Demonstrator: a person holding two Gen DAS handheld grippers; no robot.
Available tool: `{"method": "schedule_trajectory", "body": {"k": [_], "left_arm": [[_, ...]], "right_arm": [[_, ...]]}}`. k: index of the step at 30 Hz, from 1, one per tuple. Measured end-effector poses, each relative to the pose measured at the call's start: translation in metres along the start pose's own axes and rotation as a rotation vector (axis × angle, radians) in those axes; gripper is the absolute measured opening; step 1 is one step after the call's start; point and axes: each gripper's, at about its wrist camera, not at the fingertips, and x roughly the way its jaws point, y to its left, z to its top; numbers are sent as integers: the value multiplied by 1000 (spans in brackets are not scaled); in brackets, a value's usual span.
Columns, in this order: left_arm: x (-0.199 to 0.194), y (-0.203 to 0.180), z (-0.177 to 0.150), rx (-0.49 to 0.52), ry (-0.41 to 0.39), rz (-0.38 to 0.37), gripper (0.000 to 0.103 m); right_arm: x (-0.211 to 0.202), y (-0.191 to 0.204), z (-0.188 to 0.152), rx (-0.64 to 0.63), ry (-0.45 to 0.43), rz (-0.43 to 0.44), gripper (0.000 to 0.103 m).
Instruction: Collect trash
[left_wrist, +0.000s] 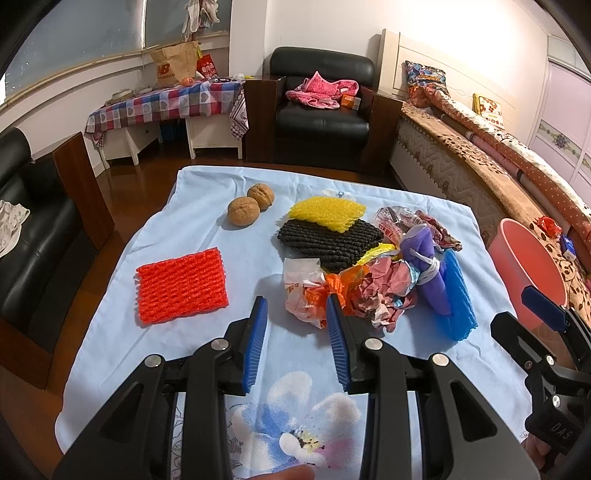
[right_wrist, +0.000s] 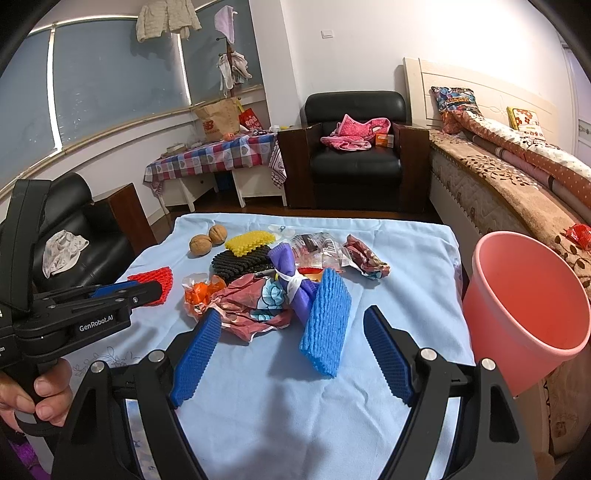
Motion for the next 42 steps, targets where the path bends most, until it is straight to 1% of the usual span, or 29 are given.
{"method": "schedule_trajectory", "body": {"k": [8, 9, 22, 29, 34, 36, 37, 39, 42], "left_arm": [[5, -5, -6, -1, 3, 0, 33], [12, -5, -9, -1, 4, -1, 33], [13, -5, -10, -1, 6, -1, 33], [15, -7, -13, -1, 1, -11, 33], [20, -10, -22, -18, 0, -53, 33], [21, -9, -23, -35, 6, -92, 33], [20, -9, -20, -38, 8, -125, 33], [16, -16, -24, -17, 2, -169, 33], [9, -21, -20, 19, 2, -201, 33]], "right_arm": [[1, -1, -1, 2, 1, 0, 78], [1, -1, -1, 2, 1, 0, 78], [2, -4, -4, 4, 4, -1, 78], [7, -8, -11, 12, 14, -3, 78], [12, -9, -14, 21, 33, 2, 75], [13, -9, -13, 24, 40, 7, 74], [14, -9, -14, 24, 43, 7, 74], [14, -9, -15, 25, 48, 10, 73], [16, -11, -12, 34, 62, 15, 71]]}}
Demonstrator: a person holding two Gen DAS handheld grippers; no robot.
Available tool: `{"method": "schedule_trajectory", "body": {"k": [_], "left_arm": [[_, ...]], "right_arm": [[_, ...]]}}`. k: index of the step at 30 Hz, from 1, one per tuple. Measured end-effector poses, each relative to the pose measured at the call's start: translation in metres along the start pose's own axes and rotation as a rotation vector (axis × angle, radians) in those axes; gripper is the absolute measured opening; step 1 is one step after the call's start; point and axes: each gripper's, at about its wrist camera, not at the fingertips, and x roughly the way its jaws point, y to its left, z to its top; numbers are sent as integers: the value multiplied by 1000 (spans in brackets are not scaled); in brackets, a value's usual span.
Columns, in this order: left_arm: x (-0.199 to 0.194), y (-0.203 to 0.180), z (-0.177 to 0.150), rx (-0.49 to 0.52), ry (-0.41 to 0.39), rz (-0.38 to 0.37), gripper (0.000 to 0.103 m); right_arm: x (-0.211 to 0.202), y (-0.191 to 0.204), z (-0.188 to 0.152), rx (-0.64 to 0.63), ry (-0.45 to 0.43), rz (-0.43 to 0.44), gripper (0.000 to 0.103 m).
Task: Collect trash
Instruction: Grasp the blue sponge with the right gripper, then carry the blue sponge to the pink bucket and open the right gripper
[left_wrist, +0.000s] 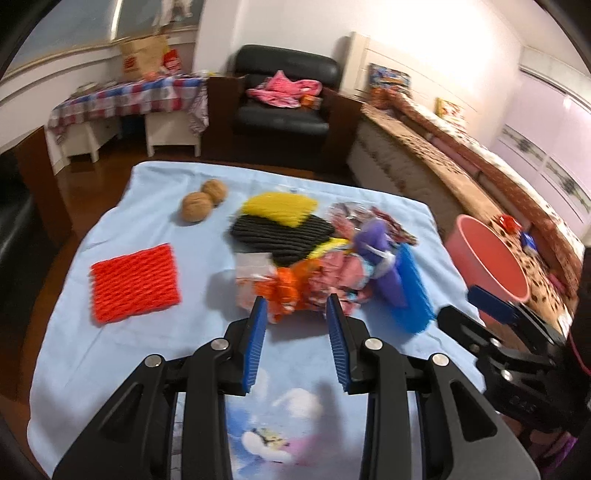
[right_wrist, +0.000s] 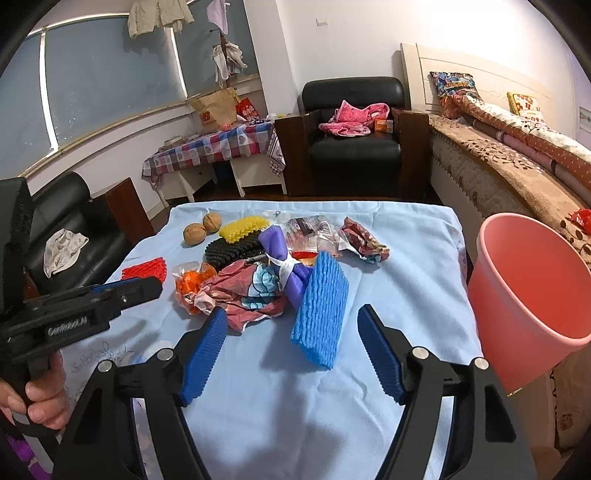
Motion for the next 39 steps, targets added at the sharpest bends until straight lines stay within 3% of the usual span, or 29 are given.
{"method": "schedule_trajectory", "body": {"k": [8, 18, 21, 25, 32, 39], "left_arm": [[20, -14, 4, 32, 64, -32, 33], [52, -14, 11, 36, 115, 35, 33], [55, -12, 11, 38, 125, 42, 24], [47, -13, 10, 50, 101, 40, 21], [32, -12, 10, 47, 76, 20, 19], [9, -16, 17, 35, 32, 11, 18]], "right_arm": [[6, -4, -3, 10, 37, 6, 66], [15, -9, -3, 17, 65, 20, 60], [19, -10, -2, 18, 73, 20, 56], [29, -12, 1, 46, 106, 40, 46], [35, -18, 1, 85, 140, 45, 8], [14, -30, 7, 138, 103, 70, 6]]}}
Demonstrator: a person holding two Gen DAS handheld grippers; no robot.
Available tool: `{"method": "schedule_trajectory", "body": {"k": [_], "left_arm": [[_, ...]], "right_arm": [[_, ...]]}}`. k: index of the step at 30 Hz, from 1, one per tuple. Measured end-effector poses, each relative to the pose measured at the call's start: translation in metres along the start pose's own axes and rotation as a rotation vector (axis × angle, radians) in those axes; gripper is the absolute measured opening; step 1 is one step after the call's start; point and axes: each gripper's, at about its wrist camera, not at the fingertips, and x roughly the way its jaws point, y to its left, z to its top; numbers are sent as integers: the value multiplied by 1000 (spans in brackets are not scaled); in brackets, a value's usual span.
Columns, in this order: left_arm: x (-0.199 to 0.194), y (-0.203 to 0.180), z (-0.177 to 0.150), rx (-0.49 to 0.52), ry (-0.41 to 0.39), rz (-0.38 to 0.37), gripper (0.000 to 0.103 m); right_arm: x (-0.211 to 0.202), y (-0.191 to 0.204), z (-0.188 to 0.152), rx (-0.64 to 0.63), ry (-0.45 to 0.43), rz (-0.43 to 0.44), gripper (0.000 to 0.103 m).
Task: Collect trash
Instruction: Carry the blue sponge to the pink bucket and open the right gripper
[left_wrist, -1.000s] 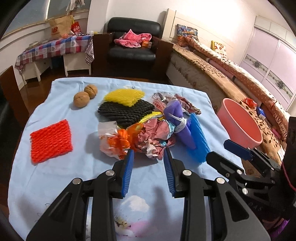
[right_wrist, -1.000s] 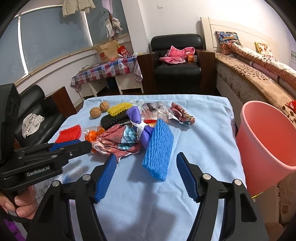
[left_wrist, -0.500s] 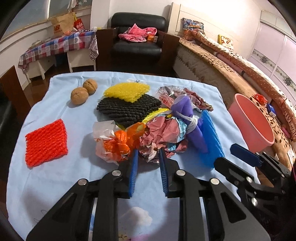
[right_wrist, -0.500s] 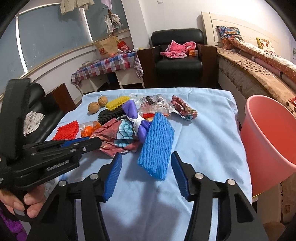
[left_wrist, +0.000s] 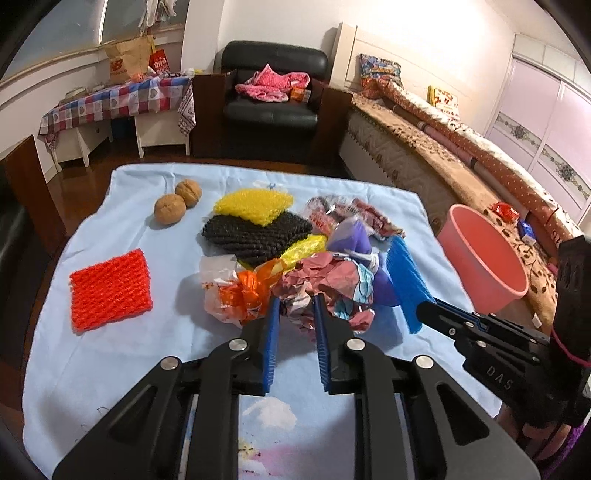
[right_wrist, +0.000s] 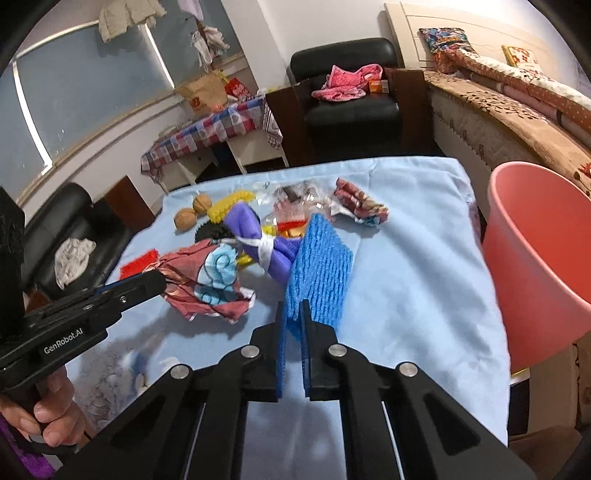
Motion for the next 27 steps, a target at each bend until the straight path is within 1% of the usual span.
{"method": "schedule_trajectory", "body": {"k": [5, 8, 12, 18, 22, 27], "left_arm": [[-21, -10, 10, -2, -54, -14, 18], [-32, -24, 19, 13, -83, -38, 18], [-36, -47, 28, 53, -106, -63, 18], [-32, -95, 47, 109, -122, -126, 18], [-25, -127, 59, 147, -132, -158, 18], [-7, -170, 64, 205, -125, -183, 18]], "right_arm": [[-29, -10, 7, 31, -66, 19, 6], [-45, -19, 9, 50, -98, 17, 6], [-66, -36, 12, 85, -138, 1, 6], [-99, -74, 18, 151, -199, -57, 6], [-119, -107, 22, 196, -238, -109, 6], [-133, -145, 24, 256, -252, -158, 6]]}}
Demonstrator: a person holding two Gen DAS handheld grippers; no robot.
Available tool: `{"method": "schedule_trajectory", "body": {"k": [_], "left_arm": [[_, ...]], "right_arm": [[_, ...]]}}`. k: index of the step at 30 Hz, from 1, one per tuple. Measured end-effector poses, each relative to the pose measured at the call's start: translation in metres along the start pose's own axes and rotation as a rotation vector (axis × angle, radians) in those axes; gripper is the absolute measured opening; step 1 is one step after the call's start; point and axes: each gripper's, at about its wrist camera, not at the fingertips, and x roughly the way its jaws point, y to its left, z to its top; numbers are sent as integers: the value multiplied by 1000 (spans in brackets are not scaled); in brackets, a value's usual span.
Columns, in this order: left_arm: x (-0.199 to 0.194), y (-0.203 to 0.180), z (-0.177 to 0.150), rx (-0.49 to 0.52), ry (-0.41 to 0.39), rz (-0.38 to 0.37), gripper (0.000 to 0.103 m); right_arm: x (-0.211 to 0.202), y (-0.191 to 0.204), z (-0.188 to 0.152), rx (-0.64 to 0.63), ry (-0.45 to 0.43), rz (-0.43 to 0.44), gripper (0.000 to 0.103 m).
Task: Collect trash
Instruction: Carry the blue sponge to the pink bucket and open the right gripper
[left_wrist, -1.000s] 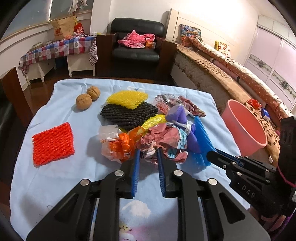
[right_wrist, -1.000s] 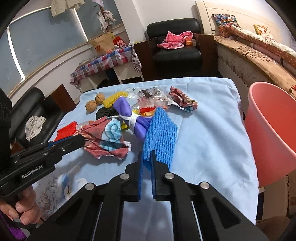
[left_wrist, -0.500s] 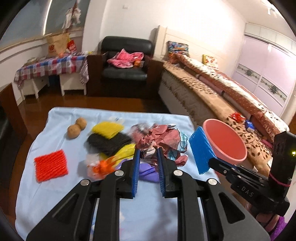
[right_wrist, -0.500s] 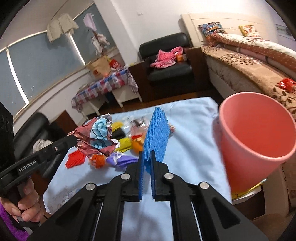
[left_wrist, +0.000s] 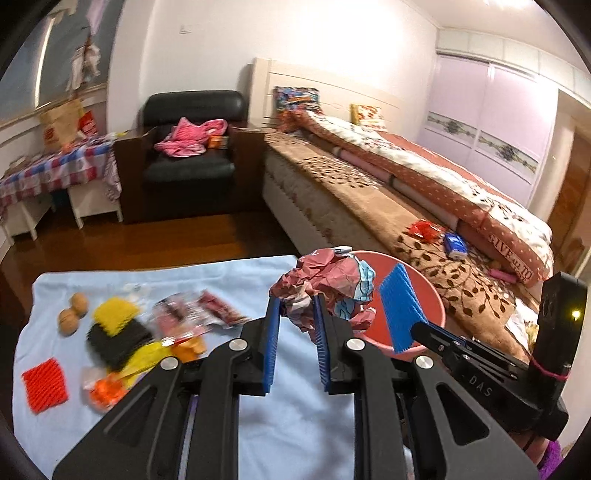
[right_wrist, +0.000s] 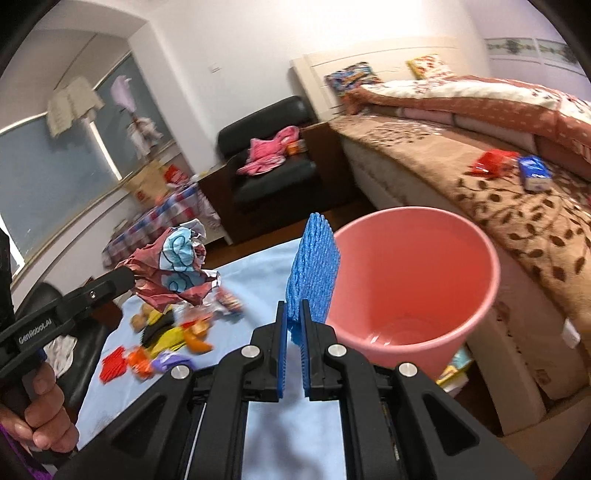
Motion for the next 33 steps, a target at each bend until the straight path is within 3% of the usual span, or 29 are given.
{"method": "schedule_trajectory", "body": {"k": [8, 20, 21, 23, 25, 30, 33], "left_arm": [[54, -41, 4, 57, 59, -8, 18], [106, -62, -6, 113, 141, 0, 18], [108, -62, -6, 117, 144, -5, 19], [109, -64, -8, 120, 147, -22, 21], [108, -64, -8, 128, 147, -34, 21], [105, -63, -8, 123, 148, -51, 24], [98, -58, -5, 105, 135, -69, 31]], "right_arm": [[14, -36, 4, 43, 23, -58, 6], [39, -56, 7, 49, 62, -96, 9], [41, -56, 7, 49, 62, -94, 11], [41, -57, 7, 56, 58, -98, 33], [40, -58, 8, 58, 37, -102, 44], [35, -57, 10, 32, 21, -117, 47], [30, -60, 12, 24, 8, -125, 47]]}}
